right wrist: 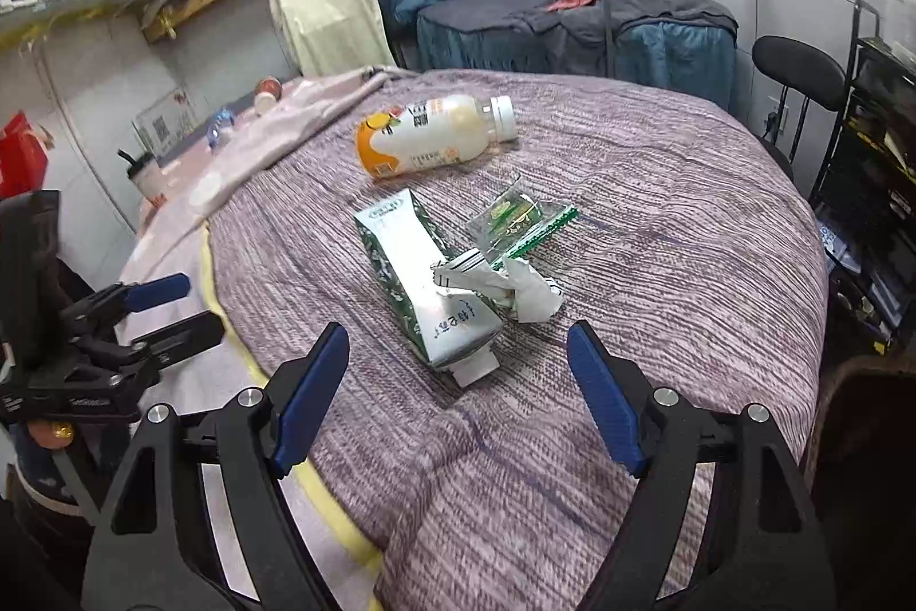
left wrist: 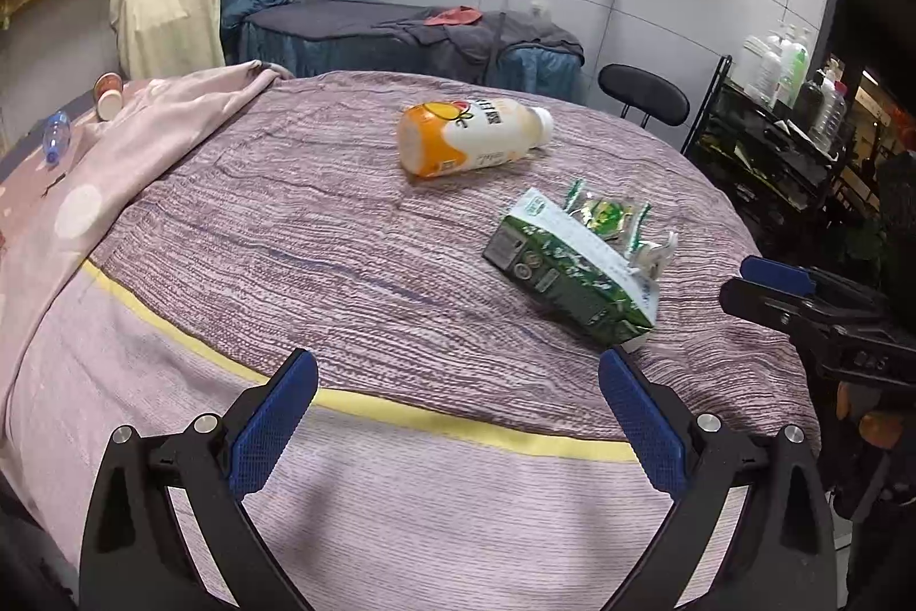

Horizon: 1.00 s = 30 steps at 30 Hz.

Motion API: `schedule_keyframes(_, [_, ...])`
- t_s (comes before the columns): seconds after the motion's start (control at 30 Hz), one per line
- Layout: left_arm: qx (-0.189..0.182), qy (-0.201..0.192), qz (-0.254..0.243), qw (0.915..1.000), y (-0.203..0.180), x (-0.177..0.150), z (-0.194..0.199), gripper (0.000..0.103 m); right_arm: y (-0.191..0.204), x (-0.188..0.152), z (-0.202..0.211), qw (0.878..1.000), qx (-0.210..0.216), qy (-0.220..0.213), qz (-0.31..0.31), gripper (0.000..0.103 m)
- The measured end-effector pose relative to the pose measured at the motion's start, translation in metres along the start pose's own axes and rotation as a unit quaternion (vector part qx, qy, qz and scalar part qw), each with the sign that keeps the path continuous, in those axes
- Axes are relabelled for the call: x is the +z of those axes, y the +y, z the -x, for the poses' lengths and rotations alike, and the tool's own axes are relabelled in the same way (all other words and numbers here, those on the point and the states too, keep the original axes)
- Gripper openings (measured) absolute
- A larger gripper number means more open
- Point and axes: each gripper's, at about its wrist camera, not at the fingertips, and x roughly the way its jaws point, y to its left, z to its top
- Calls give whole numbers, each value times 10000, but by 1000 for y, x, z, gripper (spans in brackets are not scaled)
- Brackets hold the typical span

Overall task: Collect trash
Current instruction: 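Move both tools back over the remaining trash on the bed, then grasp a white tissue with the right gripper while the left grasps the milk carton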

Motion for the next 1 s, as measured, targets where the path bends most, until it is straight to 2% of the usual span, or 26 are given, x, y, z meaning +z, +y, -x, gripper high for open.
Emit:
schedule_keyframes(0.23, [-61,98,35,9999,9,0,-10,97,-2,19,-30,9996,-95,262,59,78])
schedule_keyframes(0.4, [-181,170,-55,9997,5,3,-16,97,-10,31,-54,9986,-164,491,75,70])
schedule_keyframes(0.47, [-196,181,-132,9996,1,4,-19,97,-13,33,-62,9984,-141,551,40,63])
schedule_keyframes(0.53, [-224,197,-248,9992,-3,7,-22,97,-18,34,-69,9982,-28,595,-65,46])
schedule_keyframes(0.57, [-231,202,-320,9990,-5,8,-23,97,-21,34,-70,9982,22,581,-118,43])
schedule_keyframes(0.63, [-252,212,-507,9982,-9,12,-26,97,-25,35,-71,9982,101,556,-217,13])
schedule_keyframes(1.0, [-681,565,-333,9955,-31,28,-58,97,-30,31,-37,9992,-38,27,-402,9])
